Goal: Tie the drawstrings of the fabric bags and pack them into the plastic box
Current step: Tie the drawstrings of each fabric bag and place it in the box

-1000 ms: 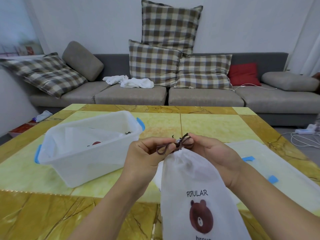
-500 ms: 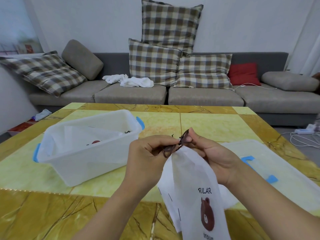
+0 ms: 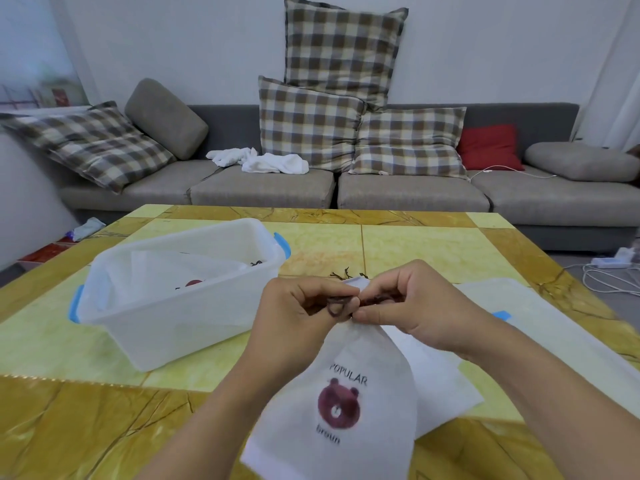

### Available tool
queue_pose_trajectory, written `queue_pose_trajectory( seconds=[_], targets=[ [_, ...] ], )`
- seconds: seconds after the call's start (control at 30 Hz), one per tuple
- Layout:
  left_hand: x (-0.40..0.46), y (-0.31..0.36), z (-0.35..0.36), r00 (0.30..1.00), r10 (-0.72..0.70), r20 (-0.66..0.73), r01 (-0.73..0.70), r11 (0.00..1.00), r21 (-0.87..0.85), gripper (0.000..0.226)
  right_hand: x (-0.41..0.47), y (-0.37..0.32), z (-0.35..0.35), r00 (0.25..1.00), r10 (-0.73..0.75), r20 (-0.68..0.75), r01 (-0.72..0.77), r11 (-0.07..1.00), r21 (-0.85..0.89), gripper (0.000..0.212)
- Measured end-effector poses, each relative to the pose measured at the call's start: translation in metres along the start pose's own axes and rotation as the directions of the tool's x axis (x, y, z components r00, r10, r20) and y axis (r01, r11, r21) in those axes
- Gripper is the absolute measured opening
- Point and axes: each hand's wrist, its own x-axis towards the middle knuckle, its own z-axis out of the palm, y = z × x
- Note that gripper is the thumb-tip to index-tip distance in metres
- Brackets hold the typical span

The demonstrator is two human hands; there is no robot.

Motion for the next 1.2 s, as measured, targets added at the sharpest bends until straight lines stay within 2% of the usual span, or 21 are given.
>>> queue_pose_trajectory(
  seconds=[0.17, 0.3, 0.37, 0.47, 0.57, 0.6, 0.7, 0.73, 0.87, 0.93, 1.0, 1.07, 1.2],
  targets=[
    [0.003, 0.003, -0.004, 0.974, -0.225, 0.018, 0.225, 0.963, -0.145, 0.01, -0.001, 0.009, 0.009, 0.961, -0.257, -0.098, 0.203, 0.902, -0.382, 0.002],
    [0.004, 0.0, -0.007, 0.962, -0.273, 0.027, 0.272, 0.937, -0.219, 0.014, 0.001, 0.014, 0.008, 0.9, -0.431, -0.06, 0.348, 0.796, -0.495, 0.009],
    [0.004, 0.0, -0.01, 0.956, -0.285, 0.07, 0.293, 0.922, -0.253, 0.022, 0.002, 0.018, 0.008, 0.905, -0.419, -0.075, 0.357, 0.842, -0.404, 0.013],
    [0.005, 0.001, -0.017, 0.952, -0.268, 0.15, 0.302, 0.906, -0.297, 0.03, 0.003, 0.02, 0.006, 0.949, -0.303, -0.089, 0.276, 0.933, -0.231, 0.014],
    [0.006, 0.0, -0.019, 0.964, -0.246, 0.1, 0.265, 0.926, -0.268, 0.033, 0.003, 0.022, 0.01, 0.976, -0.217, -0.02, 0.212, 0.966, -0.145, 0.017],
    [0.006, -0.002, -0.019, 0.965, -0.252, 0.072, 0.262, 0.934, -0.242, 0.032, 0.003, 0.022, 0.012, 0.979, -0.203, 0.0, 0.201, 0.973, -0.111, 0.017],
    [0.006, -0.004, -0.014, 0.971, -0.239, 0.011, 0.239, 0.962, -0.133, 0.008, 0.003, 0.021, 0.018, 0.98, -0.197, 0.003, 0.197, 0.98, -0.042, 0.018],
    [0.005, -0.004, -0.012, 0.976, -0.219, -0.004, 0.218, 0.972, -0.093, 0.006, 0.003, 0.02, 0.02, 0.981, -0.193, -0.013, 0.192, 0.981, -0.024, 0.018],
    [0.002, -0.009, -0.004, 0.994, -0.053, -0.101, 0.066, 0.989, 0.135, 0.023, 0.004, 0.021, 0.024, 0.985, -0.156, -0.079, 0.158, 0.987, 0.021, 0.02],
    [-0.002, -0.011, 0.002, 0.994, -0.015, -0.112, 0.037, 0.979, 0.198, 0.025, 0.004, 0.02, 0.026, 0.981, -0.162, -0.105, 0.159, 0.986, -0.039, 0.022],
    [-0.005, -0.01, 0.006, 0.993, -0.071, -0.092, 0.086, 0.982, 0.167, 0.02, 0.003, 0.019, 0.027, 0.978, -0.175, -0.117, 0.163, 0.981, -0.107, 0.022],
    [-0.005, -0.006, 0.008, 0.987, -0.155, -0.048, 0.157, 0.986, 0.062, 0.01, 0.003, 0.018, 0.027, 0.981, -0.157, -0.116, 0.144, 0.984, -0.108, 0.023],
    [-0.003, -0.006, 0.006, 0.971, -0.24, 0.011, 0.24, 0.963, -0.125, 0.01, 0.003, 0.019, 0.024, 0.993, -0.088, -0.08, 0.096, 0.99, 0.099, 0.028]
  ],
)
